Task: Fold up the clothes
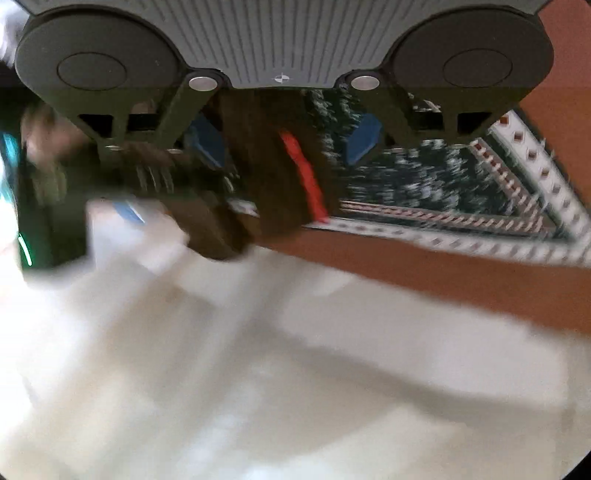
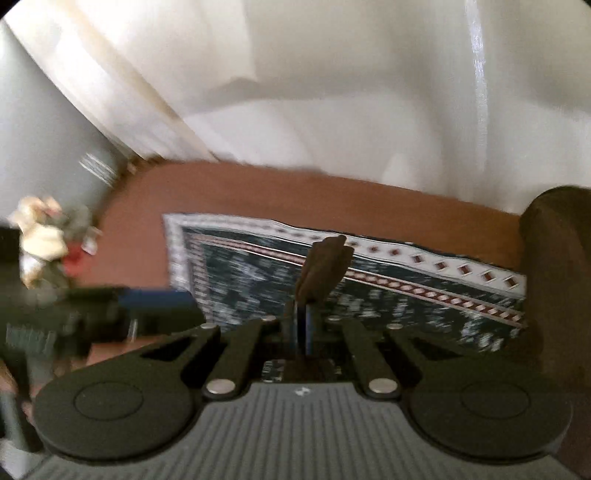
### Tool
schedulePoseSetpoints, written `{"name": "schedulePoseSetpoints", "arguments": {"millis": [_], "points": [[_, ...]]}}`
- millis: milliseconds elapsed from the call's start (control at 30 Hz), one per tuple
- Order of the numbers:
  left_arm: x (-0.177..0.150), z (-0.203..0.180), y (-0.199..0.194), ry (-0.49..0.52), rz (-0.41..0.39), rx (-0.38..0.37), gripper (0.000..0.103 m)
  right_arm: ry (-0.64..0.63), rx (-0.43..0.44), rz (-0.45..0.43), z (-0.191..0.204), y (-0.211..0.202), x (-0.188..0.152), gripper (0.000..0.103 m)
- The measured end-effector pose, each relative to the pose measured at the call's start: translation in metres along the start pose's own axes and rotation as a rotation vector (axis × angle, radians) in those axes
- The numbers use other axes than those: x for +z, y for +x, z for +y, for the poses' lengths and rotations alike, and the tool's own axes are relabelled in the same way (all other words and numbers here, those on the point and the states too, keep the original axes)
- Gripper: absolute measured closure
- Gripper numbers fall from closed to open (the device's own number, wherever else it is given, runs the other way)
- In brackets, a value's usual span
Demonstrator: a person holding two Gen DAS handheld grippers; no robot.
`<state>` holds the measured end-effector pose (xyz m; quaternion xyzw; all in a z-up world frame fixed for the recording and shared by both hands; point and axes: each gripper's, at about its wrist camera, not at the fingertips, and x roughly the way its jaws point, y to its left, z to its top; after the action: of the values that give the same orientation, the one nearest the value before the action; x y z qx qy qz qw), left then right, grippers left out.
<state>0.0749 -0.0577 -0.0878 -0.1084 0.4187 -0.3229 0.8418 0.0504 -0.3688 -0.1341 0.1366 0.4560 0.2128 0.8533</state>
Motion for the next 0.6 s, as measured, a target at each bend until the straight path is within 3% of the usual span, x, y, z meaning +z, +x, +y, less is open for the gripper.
{"name": "schedulePoseSetpoints", "arguments": {"millis": [100, 200, 333, 433, 500, 567, 600], "points": [[-0.013, -0.023, 0.006, 0.103, 0.022, 0.060, 0.016, 0.023, 0.061, -0.008, 0.004, -0.016, 0.009, 0.098], [-0.017, -0.038, 0.009, 0.057, -0.044, 0.048, 0.016, -0.010, 0.104, 0.000, 0.016, -0.026, 0.017, 0.098], [-0.016, -0.051, 0.021, 0.032, -0.111, 0.104, 0.018, -0.079, 0.163, 0.026, 0.039, -0.035, 0.021, 0.098], [-0.017, -0.045, 0.023, -0.021, -0.096, 0.115, 0.095, -0.109, 0.217, 0.028, 0.057, -0.038, 0.022, 0.097], [-0.024, -0.035, 0.004, -0.099, -0.169, 0.170, 0.096, -0.138, 0.225, -0.003, 0.067, -0.051, 0.021, 0.092], [-0.029, -0.028, -0.026, -0.156, -0.266, 0.264, 0.096, -0.138, 0.192, -0.061, 0.064, -0.073, 0.017, 0.076], [-0.032, -0.023, -0.045, -0.193, -0.316, 0.313, 0.096, -0.124, 0.170, -0.093, 0.058, -0.086, 0.013, 0.074]]}}
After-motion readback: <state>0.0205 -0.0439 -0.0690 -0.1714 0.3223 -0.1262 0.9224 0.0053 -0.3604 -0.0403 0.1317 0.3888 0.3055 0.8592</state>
